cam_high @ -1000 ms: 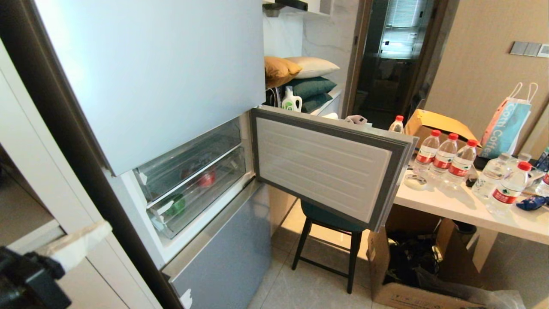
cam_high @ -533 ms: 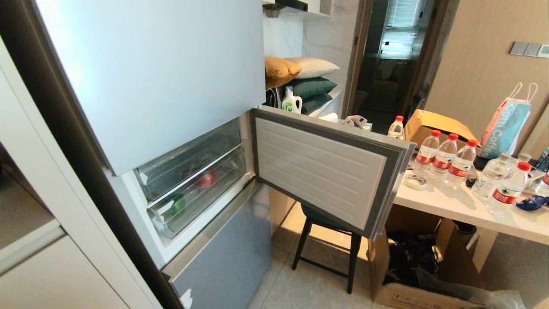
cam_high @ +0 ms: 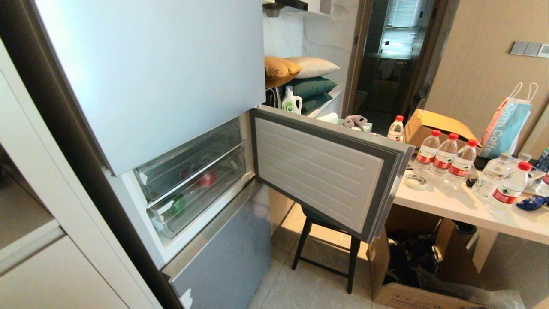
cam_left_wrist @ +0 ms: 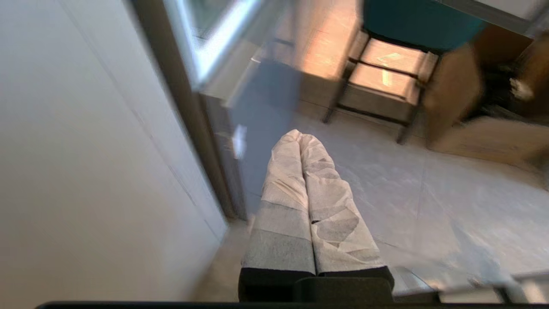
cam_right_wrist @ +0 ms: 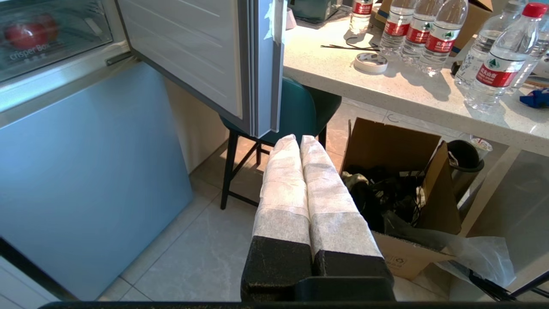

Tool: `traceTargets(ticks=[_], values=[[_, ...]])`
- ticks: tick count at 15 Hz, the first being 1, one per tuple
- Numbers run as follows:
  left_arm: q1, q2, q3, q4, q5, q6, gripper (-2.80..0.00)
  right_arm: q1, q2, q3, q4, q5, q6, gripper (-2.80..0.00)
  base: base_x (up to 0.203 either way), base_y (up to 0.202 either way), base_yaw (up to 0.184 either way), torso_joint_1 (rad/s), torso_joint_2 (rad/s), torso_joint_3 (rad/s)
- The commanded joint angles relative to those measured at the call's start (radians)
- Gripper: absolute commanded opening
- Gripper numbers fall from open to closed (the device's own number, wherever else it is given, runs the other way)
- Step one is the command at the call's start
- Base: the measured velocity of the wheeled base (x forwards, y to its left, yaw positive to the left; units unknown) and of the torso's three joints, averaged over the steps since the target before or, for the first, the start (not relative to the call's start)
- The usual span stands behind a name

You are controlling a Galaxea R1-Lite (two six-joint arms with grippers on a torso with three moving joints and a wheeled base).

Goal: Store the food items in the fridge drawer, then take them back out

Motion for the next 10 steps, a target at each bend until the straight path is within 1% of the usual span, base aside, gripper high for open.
traceTargets(ticks=[1, 2, 4, 5, 6, 7, 9, 10], values=[[0.065, -0.089, 0.001, 0.001, -0.008, 0.055, -2.80, 0.000, 0.004, -0.001, 0.000, 0.002, -0.002, -2.80, 0.000, 0.000, 0.000, 0.000, 0.00, 0.000], [0.064, -0.142, 0.005, 0.001, -0.016, 0.076, -2.80, 0.000, 0.001, 0.001, -0.002, 0.000, 0.001, -2.80, 0.000, 0.000, 0.000, 0.000, 0.00, 0.000], [0.059, -0.261, 0.012, -0.005, -0.052, 0.105, -2.80, 0.000, 0.001, 0.004, -0.010, -0.007, 0.031, -2.80, 0.000, 0.000, 0.000, 0.000, 0.00, 0.000], [0.057, -0.277, 0.015, -0.009, -0.065, 0.118, -2.80, 0.000, 0.001, 0.004, -0.011, -0.010, 0.040, -2.80, 0.000, 0.000, 0.000, 0.000, 0.00, 0.000], [0.054, -0.269, 0.021, -0.014, -0.063, 0.127, -2.80, 0.000, 0.001, 0.004, -0.011, -0.010, 0.040, -2.80, 0.000, 0.000, 0.000, 0.000, 0.00, 0.000], [0.054, -0.268, 0.021, -0.015, -0.044, 0.110, -2.80, 0.000, 0.001, 0.004, -0.011, -0.009, 0.040, -2.80, 0.000, 0.000, 0.000, 0.000, 0.00, 0.000], [0.054, -0.268, 0.020, -0.015, -0.021, 0.046, -2.80, 0.000, 0.001, 0.004, -0.011, -0.010, 0.041, -2.80, 0.000, 0.000, 0.000, 0.000, 0.00, 0.000], [0.054, -0.268, 0.020, -0.015, -0.016, 0.026, -2.80, 0.000, 0.001, 0.004, -0.011, -0.010, 0.041, -2.80, 0.000, 0.000, 0.000, 0.000, 0.00, 0.000]])
